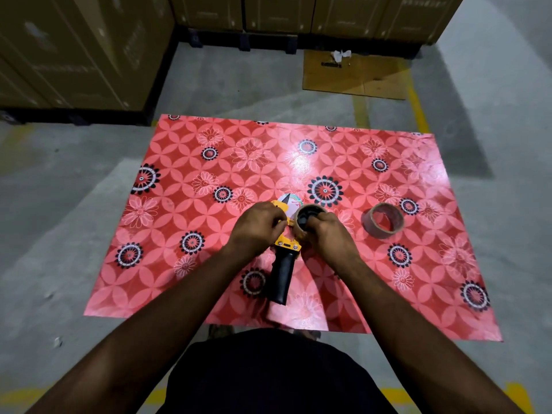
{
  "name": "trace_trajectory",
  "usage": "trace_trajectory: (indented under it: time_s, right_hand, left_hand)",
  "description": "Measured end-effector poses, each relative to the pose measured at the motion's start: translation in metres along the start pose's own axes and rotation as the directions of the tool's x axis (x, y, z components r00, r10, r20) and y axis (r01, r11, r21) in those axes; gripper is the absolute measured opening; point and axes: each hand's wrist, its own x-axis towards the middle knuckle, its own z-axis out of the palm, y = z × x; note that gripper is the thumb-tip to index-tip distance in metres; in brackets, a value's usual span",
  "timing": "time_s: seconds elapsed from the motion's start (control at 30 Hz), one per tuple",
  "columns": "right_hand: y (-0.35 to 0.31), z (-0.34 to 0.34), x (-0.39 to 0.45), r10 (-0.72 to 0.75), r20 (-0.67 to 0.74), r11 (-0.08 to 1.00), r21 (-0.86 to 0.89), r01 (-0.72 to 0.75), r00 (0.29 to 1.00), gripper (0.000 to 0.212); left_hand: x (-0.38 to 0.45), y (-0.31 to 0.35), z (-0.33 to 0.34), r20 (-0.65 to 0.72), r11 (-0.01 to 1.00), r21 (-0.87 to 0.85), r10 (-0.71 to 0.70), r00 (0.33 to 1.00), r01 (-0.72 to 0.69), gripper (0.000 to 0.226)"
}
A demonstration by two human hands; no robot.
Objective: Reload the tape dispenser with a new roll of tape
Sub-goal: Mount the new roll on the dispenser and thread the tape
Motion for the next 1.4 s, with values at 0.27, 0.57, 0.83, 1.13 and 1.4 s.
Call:
trace_trajectory:
  time_s: [0.27, 0.57, 0.83, 1.13, 1.4]
  right_hand:
    - [0.001, -0.001, 0.003, 0.001, 0.005, 1.000, 0.014, -0.001, 1.000, 0.026]
    - [-0.010, 0.001, 0.002, 0.083, 0.018, 0.996, -0.046, -0.082, 0.996, 0.040]
    - [-0.006, -0.002, 0.004, -0.007, 0.070, 0.993, -0.121, 0.015, 0.997, 0.042]
    - [-0.010, 0.001, 0.008, 0.060, 0.024, 0.982, -0.182, -0.054, 0.998, 0.034]
    - [-0.016, 0.009, 0.016, 0.086, 0.001, 0.965, -0.249, -0.083, 0.996, 0.033]
  left_hand:
    - [0.039, 0.011, 0.032, 0.179, 0.841, 0.541, -0.125, 0.976, 0.009, 0.038]
    - [0.043, -0.009, 0.040, 0.251, 0.967, 0.249, -0.124, 0.960, 0.060, 0.025]
    - [0.039, -0.018, 0.031, 0.299, 0.994, 0.073, -0.096, 0.949, 0.078, 0.012]
    - [0.034, -0.021, 0.023, 0.249, 0.997, 0.074, -0.041, 0.968, 0.023, 0.010]
    - [0.022, -0.027, 0.033, 0.223, 0.981, -0.030, -0.178, 0.958, 0.189, 0.025]
